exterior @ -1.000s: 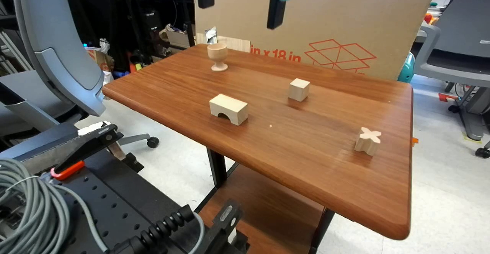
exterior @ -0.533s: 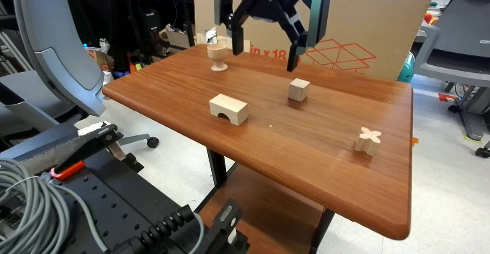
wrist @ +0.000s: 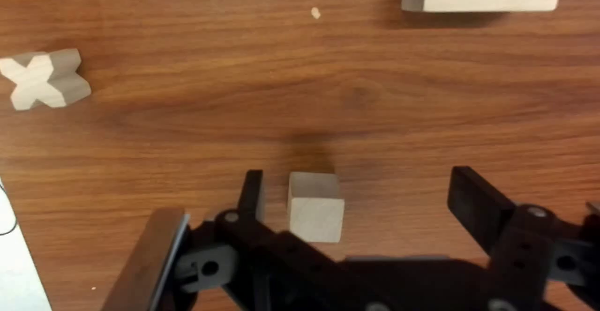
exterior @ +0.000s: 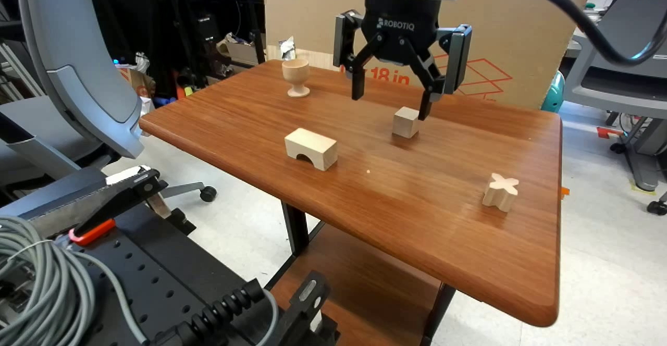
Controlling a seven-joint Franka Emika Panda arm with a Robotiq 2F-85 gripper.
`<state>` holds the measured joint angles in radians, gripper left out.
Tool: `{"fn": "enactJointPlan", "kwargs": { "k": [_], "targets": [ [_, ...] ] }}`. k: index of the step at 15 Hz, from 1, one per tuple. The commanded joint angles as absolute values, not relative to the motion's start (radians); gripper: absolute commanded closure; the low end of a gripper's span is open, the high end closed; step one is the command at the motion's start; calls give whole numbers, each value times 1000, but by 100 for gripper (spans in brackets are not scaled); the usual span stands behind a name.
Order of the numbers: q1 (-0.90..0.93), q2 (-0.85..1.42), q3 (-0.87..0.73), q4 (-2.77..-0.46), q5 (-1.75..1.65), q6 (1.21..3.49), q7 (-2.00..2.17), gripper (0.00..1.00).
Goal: Put the block on top of the other block
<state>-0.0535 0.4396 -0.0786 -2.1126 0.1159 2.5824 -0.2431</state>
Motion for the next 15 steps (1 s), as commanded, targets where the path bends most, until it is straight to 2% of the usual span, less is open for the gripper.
{"fn": "enactJointPlan", "kwargs": {
  "k": [1, 6, 7, 8, 11, 15],
  "targets": [
    [-61, 507, -73, -2032, 51, 2586, -168, 0],
    [-55, 555, -86, -1979, -6, 2580, -88, 0],
    [-57, 564, -84, -1969, -7, 2579, -81, 25],
    [-58, 571, -82, -1962, -4, 2580, -76, 26],
    [-60, 582, -79, -1949, -1, 2579, -68, 51],
    [-63, 554, -76, -1971, 1, 2581, -71, 80]
  ]
}}
